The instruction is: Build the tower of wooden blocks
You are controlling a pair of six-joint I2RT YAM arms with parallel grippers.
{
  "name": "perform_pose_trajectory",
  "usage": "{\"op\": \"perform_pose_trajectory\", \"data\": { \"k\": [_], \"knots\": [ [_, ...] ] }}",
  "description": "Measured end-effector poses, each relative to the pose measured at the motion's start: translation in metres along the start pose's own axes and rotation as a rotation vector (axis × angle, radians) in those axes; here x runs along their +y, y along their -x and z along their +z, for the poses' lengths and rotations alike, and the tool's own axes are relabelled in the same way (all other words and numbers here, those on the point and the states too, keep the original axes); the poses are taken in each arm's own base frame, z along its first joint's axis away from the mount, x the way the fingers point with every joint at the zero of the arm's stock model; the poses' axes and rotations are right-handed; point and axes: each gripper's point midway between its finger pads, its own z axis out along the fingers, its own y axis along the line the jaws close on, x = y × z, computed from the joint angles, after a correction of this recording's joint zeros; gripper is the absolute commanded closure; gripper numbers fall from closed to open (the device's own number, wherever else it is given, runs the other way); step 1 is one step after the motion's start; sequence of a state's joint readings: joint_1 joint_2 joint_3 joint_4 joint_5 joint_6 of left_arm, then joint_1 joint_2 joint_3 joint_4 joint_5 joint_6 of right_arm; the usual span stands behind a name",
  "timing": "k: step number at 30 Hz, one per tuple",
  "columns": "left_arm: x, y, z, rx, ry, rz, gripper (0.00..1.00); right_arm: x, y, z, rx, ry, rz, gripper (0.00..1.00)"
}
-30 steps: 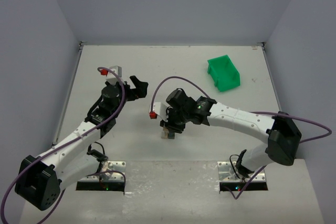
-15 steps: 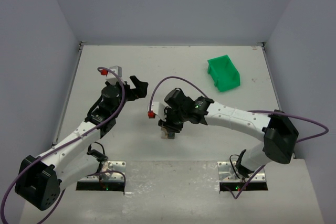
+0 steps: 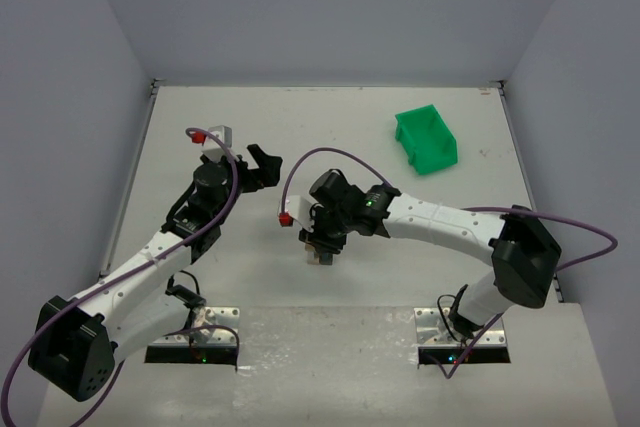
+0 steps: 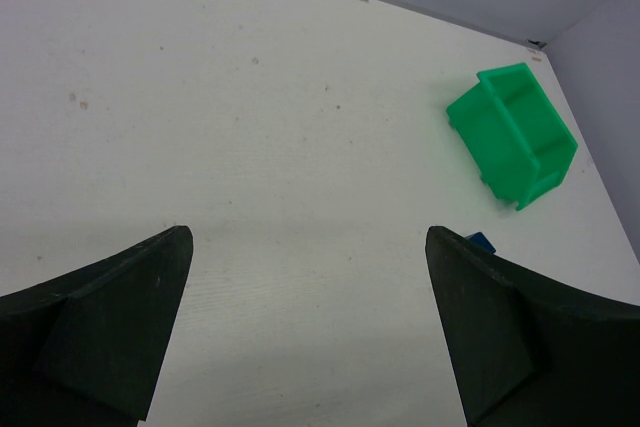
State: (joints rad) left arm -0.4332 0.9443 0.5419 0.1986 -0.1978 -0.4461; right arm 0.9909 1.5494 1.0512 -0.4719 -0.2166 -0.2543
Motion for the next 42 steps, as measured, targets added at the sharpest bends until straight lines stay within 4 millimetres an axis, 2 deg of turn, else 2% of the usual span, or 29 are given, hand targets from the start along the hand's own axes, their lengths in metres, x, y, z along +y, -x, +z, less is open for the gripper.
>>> {"op": "perform_pose_trajectory", "data": {
  "k": [42],
  "knots": [
    [-0.0007,-0.0003,-0.0001,0.002,-0.003,-0.003,0.00,-0.0044,0.0035,0.0007,-0.013,-0.022,0.000,0.62]
  ]
}}
